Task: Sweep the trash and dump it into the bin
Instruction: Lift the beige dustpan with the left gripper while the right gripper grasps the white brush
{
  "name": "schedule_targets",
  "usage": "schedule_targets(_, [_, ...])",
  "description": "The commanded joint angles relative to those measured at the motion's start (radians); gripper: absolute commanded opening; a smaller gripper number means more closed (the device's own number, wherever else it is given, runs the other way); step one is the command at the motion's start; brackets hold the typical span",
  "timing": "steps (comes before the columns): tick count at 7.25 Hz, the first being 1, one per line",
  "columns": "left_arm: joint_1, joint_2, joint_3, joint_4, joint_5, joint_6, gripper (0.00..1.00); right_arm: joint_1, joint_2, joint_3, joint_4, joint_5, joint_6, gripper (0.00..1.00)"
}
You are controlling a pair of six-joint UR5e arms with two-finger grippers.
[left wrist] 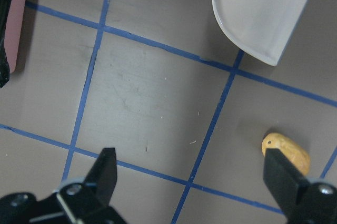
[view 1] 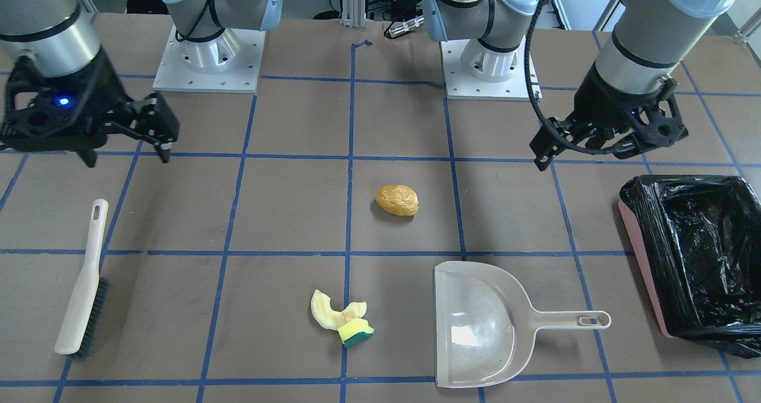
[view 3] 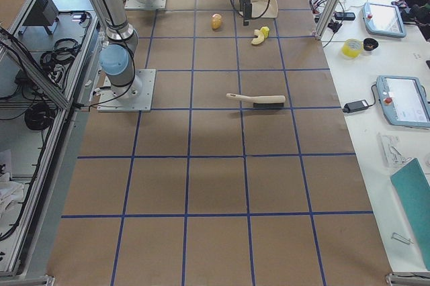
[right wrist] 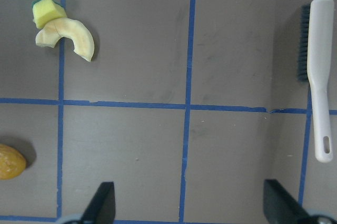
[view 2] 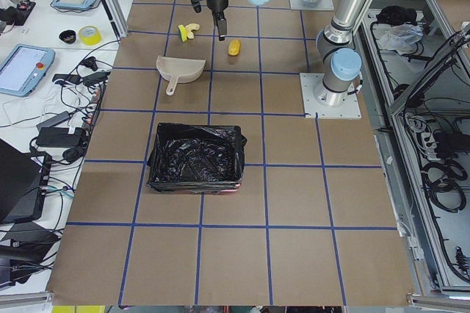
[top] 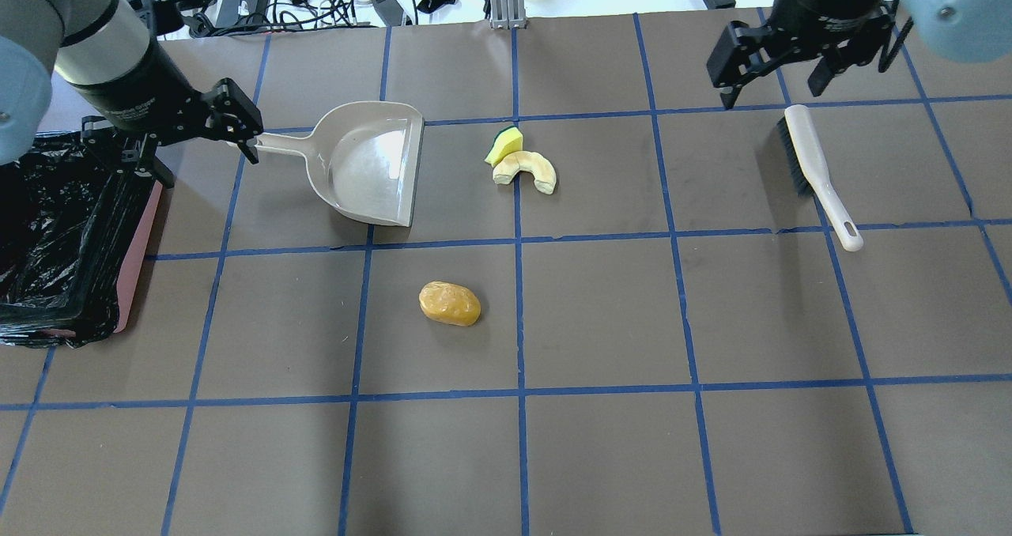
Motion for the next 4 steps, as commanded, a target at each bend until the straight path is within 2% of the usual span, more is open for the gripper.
schedule_targets(1, [0.021,-0.042,-0.027,0.224,0.008,-0.209,1.0,-0.177,0.099,0.002,-0.035,-0.015,-0.239,1.0])
schedule_targets(2, [0.022,-0.074,-0.038,0.256,-0.003,-0.404,1.0,-0.181,0.176,0.005,-0.101,-0.044,-0.23,1.0])
schedule_targets(3, [0.022,-0.139,-0.041,0.396,0.005,-0.497,1.0,-0.187,0.278,0.011,-0.205,-0.047,-0.212,1.0])
schedule_targets(4, [0.022,-0.207,-0.035,0.474,-0.001,-0.502,1.0,-0.193,0.302,0.054,-0.227,-0.047,-0.203,0.99])
